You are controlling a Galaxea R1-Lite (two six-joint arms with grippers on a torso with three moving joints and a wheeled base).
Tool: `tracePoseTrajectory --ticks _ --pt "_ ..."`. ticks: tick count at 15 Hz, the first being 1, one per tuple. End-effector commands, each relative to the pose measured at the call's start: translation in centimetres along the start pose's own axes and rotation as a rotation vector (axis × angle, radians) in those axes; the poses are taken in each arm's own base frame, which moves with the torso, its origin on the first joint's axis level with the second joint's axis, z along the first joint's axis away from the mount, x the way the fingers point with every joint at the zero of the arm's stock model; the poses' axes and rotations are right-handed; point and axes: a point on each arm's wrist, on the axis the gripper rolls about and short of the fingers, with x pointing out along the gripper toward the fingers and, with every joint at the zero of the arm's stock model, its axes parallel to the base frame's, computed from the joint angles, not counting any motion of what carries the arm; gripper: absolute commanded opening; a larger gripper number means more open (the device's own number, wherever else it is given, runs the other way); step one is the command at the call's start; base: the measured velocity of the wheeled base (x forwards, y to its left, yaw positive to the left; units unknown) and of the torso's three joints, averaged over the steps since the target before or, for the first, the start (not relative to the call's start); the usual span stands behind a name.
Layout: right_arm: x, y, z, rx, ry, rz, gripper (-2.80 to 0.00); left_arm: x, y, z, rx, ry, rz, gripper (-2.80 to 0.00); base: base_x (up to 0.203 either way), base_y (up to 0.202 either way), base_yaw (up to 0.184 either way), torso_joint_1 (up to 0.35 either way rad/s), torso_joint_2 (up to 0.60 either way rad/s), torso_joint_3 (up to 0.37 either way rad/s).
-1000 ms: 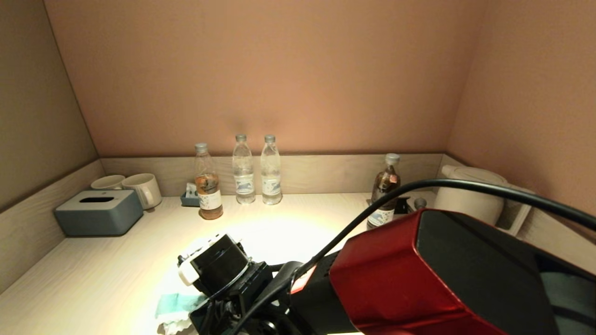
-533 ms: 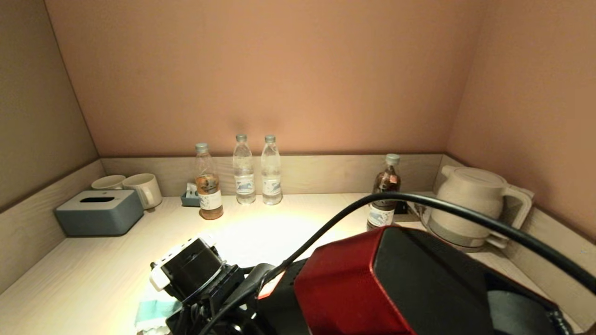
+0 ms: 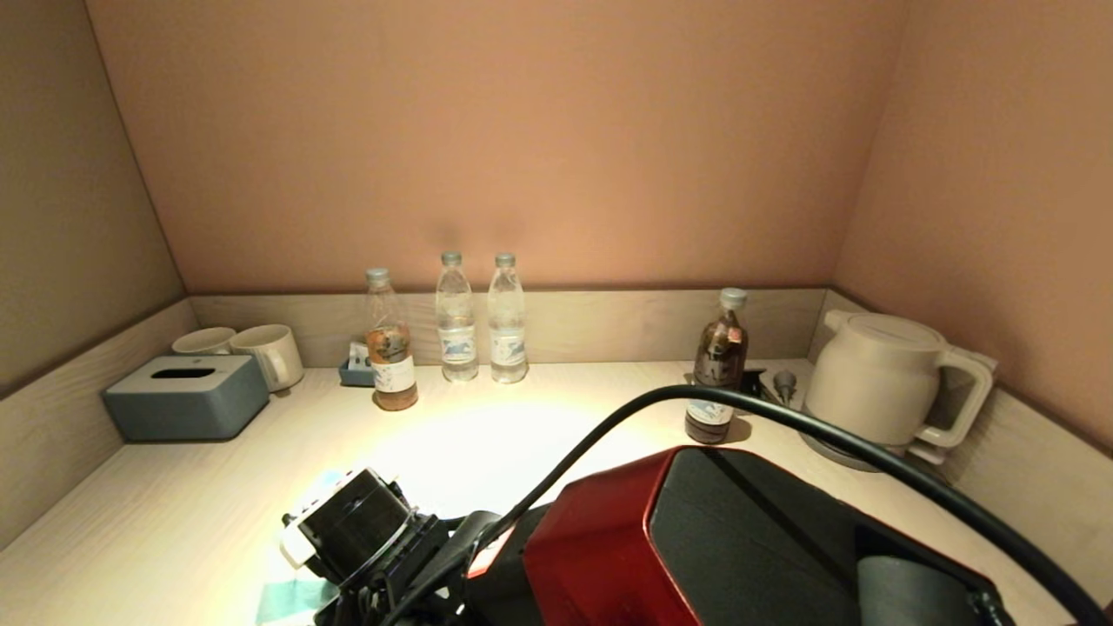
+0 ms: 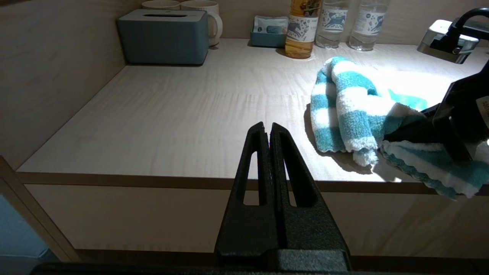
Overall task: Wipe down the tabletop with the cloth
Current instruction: Sweep the stains on the table
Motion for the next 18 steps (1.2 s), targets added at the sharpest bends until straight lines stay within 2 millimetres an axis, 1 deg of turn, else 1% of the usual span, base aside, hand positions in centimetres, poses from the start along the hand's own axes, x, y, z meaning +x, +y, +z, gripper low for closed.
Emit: tracePoseTrajectory --ticks 1,3,6,7,8,9,10,11,13,15,17,18 --pt "-0.1 -1.7 -1.5 0.026 0.059 -0.062 -2.80 0.0 0.0 0.0 -0.001 0.002 0.001 -2.80 0.000 0.000 0.000 0.000 0.00 0.000" --pt "-1.9 -4.8 -1.7 0.094 0.062 -0.125 -2.80 0.0 0.0 0.0 -0.001 0.002 0.001 -2.80 0.000 0.000 0.000 0.000 0.00 0.000" --pt "-3.4 -7.9 -1.9 0.155 0.050 -0.175 -2.80 0.0 0.0 0.0 -0.001 0.002 0.001 -2.80 0.000 0.000 0.000 0.000 0.00 0.000" --pt "-4.4 -9.9 -2.0 0.192 0.044 -0.205 -2.80 0.0 0.0 0.0 -0.001 0.002 0.001 -2.80 0.000 0.000 0.000 0.000 0.00 0.000" --pt "-4.7 -10.5 -2.1 0.205 0.045 -0.213 -2.80 0.0 0.0 0.0 -0.001 0.002 0.001 -2.80 0.000 0.000 0.000 0.000 0.00 0.000" --pt "-5.6 -12.0 -2.4 0.238 0.044 -0.236 -2.80 0.0 0.0 0.0 -0.001 0.002 0.001 -2.80 0.000 0.000 0.000 0.000 0.00 0.000" --pt "-6.6 -13.8 -3.1 0.278 0.052 -0.263 -2.80 0.0 0.0 0.0 -0.001 0.002 0.001 -2.80 0.000 0.000 0.000 0.000 0.00 0.000" --pt "-7.2 -14.6 -3.4 0.301 0.052 -0.275 -2.80 0.0 0.0 0.0 -0.001 0.002 0.001 -2.80 0.000 0.000 0.000 0.000 0.00 0.000" --pt "-7.8 -17.0 -4.1 0.352 0.007 -0.319 -2.80 0.0 0.0 0.0 -0.001 0.002 0.001 -2.80 0.000 0.000 0.000 0.000 0.00 0.000" --pt "-7.9 -17.4 -4.2 0.358 0.002 -0.326 -2.80 0.0 0.0 0.0 -0.001 0.002 0.001 -2.80 0.000 0.000 0.000 0.000 0.00 0.000" --pt "-8.7 -20.9 -5.6 0.431 0.007 -0.392 -2.80 0.0 0.0 0.0 -0.001 0.002 0.001 -2.80 0.000 0.000 0.000 0.000 0.00 0.000" --pt "-8.8 -21.7 -6.1 0.449 0.011 -0.406 -2.80 0.0 0.0 0.0 -0.001 0.002 0.001 -2.80 0.000 0.000 0.000 0.000 0.00 0.000"
